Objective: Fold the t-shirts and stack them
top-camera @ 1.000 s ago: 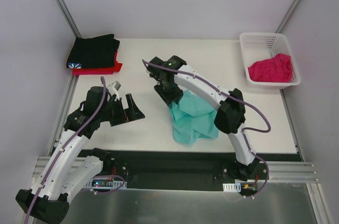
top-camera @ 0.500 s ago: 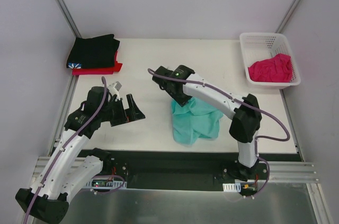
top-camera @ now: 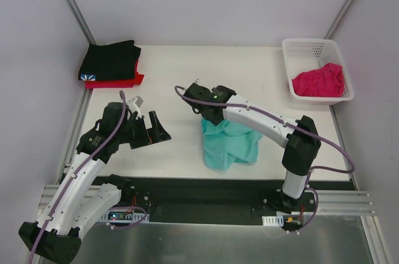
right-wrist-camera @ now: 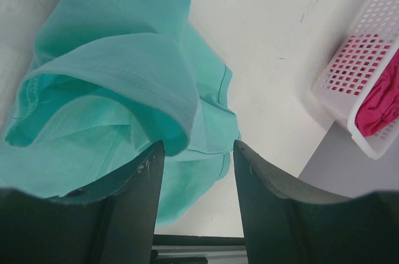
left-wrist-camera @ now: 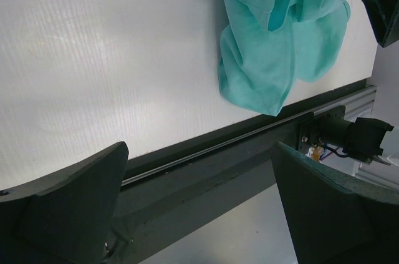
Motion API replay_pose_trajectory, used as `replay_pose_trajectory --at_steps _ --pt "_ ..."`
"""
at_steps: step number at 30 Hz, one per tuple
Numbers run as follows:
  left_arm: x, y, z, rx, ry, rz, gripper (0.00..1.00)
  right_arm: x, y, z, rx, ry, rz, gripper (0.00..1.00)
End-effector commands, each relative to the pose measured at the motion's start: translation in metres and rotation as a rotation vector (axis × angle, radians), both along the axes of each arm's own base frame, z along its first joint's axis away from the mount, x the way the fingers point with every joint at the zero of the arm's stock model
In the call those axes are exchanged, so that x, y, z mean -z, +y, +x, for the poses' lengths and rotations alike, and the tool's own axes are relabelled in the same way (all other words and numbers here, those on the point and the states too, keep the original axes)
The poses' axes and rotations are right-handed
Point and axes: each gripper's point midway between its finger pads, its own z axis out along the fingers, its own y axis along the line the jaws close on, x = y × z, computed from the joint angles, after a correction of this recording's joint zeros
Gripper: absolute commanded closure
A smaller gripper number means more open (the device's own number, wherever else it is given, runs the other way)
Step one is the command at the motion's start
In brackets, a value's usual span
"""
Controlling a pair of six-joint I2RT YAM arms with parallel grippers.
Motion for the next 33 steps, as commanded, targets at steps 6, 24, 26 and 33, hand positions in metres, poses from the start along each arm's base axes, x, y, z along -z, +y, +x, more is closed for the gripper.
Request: replay_pose_trajectory --at_steps 6,24,26,33 --pt "-0.004 -0.001 0.003 -0.010 -0.017 -0.007 0.01 -0.009 0.005 -0.007 -0.040 0.010 0.069 0.50" --pt "-0.003 -0.003 0.004 -0.007 -0.006 0.000 0.01 -0.037 -0.016 -0.043 -0.020 -0.021 0.572 0.45" --pt "-0.003 -0.003 0.003 -0.007 -0.003 0.000 0.01 -0.026 -0.024 -0.035 0.022 -0.009 0.653 0.43" --pt "-0.002 -0.007 0.004 -0.008 0.007 0.012 0.01 -0.007 0.004 -0.027 -0.084 0.104 0.810 0.42"
